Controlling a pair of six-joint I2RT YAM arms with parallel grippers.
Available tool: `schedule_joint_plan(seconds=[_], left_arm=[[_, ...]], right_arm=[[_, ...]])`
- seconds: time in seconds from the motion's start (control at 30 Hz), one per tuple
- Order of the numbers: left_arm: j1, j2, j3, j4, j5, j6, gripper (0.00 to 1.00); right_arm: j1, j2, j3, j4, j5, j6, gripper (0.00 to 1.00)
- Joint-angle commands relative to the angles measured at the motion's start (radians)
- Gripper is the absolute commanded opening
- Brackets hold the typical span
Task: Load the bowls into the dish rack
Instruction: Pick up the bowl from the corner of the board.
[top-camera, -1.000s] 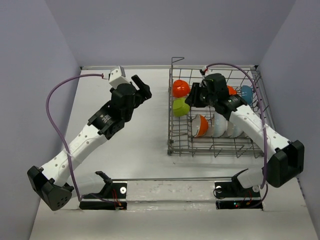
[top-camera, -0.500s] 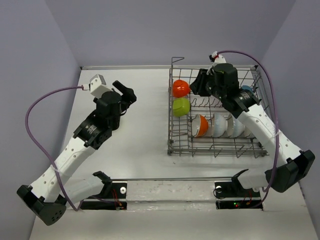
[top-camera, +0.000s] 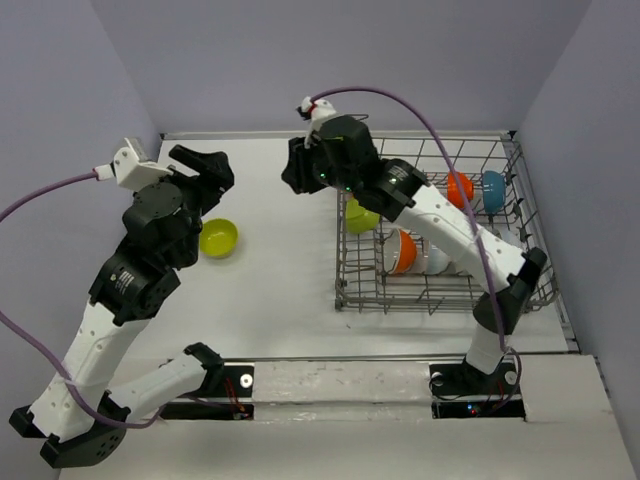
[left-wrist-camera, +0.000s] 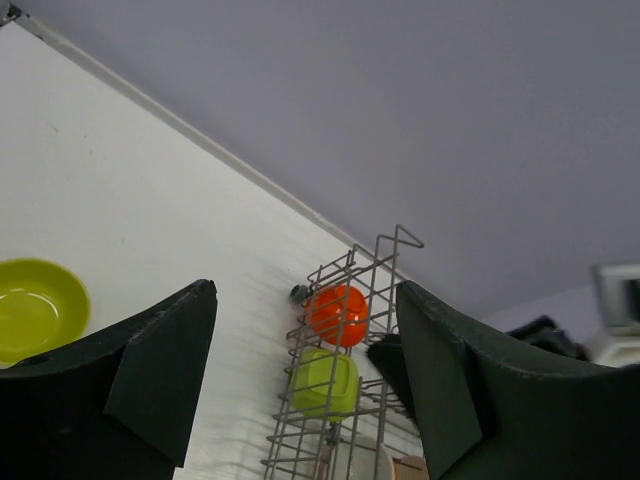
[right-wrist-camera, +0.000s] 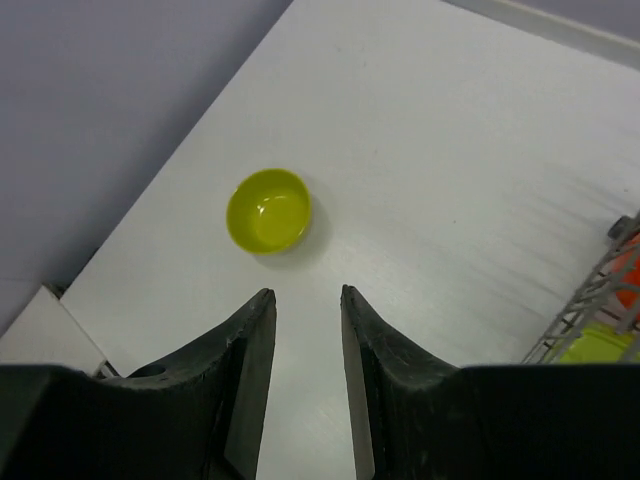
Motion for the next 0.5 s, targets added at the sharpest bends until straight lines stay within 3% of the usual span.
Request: schedule_joint_plan(seconds=[0.0, 0.17, 0.33, 0.47], left_arm=[[0.006, -0.036, 0.12, -0.015, -0.059, 0.077, 0.81], [0.006, -0.034, 0.244, -0.075, -0.073, 0.115, 0.81], [0.006, -0.065, 0.265, -0.098, -0.077, 0.124, 0.81], [0.006, -0.08, 0.26, -0.107, -0.077, 0.124, 0.81]], right_arm=[[0.072, 0.144, 0.134, -0.04, 0.035, -0.067, 0.39], [0.162, 0.387, 0.302, -0.015, 0.026, -0.147, 0.39], [0.199, 0.569, 0.459, 0.0, 0.009, -0.205, 0.39], [0.239, 0.615, 0.424, 0.097, -0.032, -0.234, 0.41]])
